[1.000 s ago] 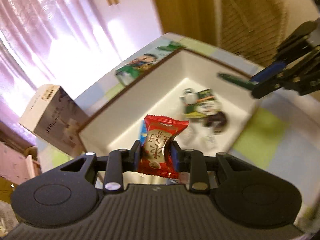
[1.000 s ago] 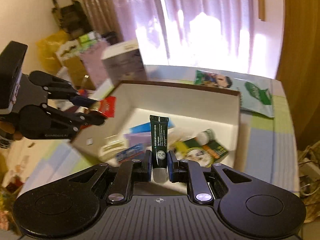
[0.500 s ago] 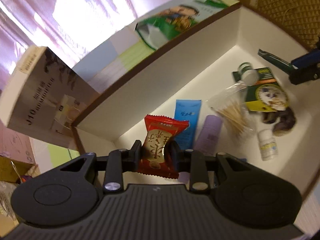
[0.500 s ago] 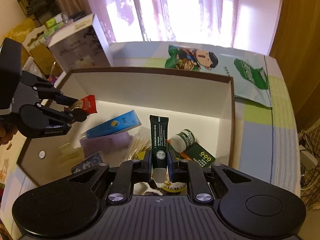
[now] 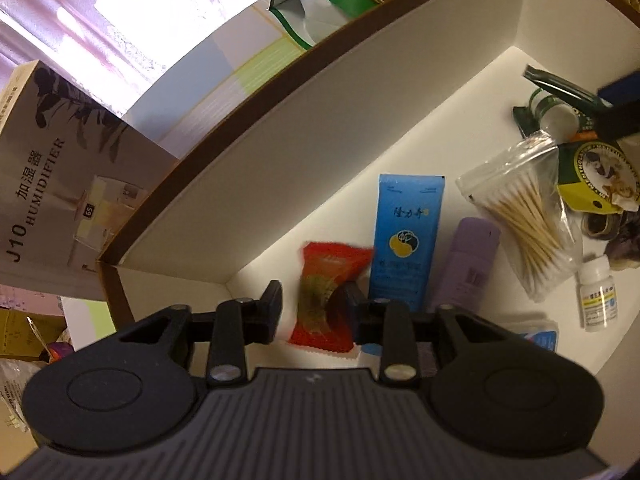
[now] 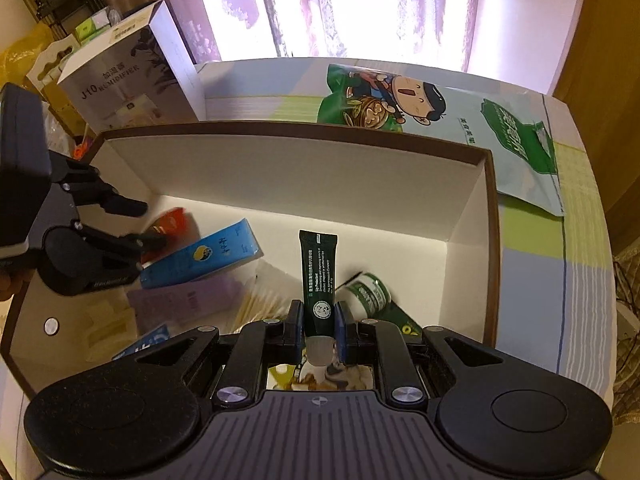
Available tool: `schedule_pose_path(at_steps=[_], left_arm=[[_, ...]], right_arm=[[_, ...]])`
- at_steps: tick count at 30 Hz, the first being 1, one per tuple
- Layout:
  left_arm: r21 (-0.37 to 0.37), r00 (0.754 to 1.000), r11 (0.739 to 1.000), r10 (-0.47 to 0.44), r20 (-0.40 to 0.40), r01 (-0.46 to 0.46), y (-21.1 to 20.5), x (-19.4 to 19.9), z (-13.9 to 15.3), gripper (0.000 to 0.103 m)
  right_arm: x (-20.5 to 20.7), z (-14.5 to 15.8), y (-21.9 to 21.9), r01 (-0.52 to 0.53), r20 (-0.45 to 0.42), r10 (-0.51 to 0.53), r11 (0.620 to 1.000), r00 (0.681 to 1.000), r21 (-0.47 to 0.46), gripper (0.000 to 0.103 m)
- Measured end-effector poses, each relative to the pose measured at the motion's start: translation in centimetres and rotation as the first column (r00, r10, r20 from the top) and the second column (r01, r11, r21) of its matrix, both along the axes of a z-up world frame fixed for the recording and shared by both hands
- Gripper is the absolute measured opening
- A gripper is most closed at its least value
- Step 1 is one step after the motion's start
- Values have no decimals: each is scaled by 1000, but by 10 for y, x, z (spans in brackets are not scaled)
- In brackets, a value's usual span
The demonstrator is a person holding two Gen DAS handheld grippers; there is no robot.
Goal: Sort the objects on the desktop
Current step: 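Carry the red packet and green tube over the box with both tools, then open both tools to drop the red packet and green tube into the box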
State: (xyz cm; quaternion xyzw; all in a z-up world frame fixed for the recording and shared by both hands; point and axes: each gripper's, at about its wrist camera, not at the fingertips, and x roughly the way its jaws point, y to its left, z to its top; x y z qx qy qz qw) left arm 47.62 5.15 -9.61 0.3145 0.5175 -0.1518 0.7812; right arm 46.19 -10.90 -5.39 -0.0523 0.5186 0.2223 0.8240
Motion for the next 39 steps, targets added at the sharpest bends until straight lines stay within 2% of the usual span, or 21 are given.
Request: schedule_pose_path(at_steps=[4, 12, 21, 25, 30, 34, 36, 37, 38, 39], left_arm=[[0, 999, 1000, -16, 38, 16, 1, -6, 9, 39], [-68, 998, 998, 5, 57, -2, 14, -15, 26, 41], [-85, 997, 996, -2, 73, 8, 14, -11, 32, 41], [-90, 997, 996, -10, 75, 17, 13, -12, 32, 41], [-101, 997, 995, -6, 74, 14, 15, -14, 32, 43], [-115, 997, 993, 4, 71, 4, 18, -15, 32, 43], [-122, 997, 993, 7, 75, 2, 18, -17, 31, 45], [-124, 997, 992, 9, 76, 0, 19, -17, 31, 48], [-127, 997, 992, 12, 77, -3, 19, -18, 31, 50], [-129, 997, 992, 18, 78, -8, 19, -19, 30, 51]], right_arm=[[9, -4, 5, -23, -7, 23, 1000, 1000, -12, 18], [26, -14, 19, -94, -23, 93, 995, 995, -45, 18], [42, -29, 33, -157, -61, 153, 986, 986, -55, 18], [49, -34, 41, -244, -56, 239, 966, 969, -90, 18], [52, -36, 55, -383, -25, 384, 910, 923, -160, 18], [55, -46, 61, -396, -31, 400, 892, 916, -218, 18], [52, -48, 61, -379, -9, 388, 895, 922, -233, 45], [50, -48, 60, -369, 13, 382, 899, 924, -236, 84], [48, -48, 59, -358, 35, 376, 903, 926, -239, 95], [46, -47, 58, -347, 56, 370, 906, 927, -242, 95]])
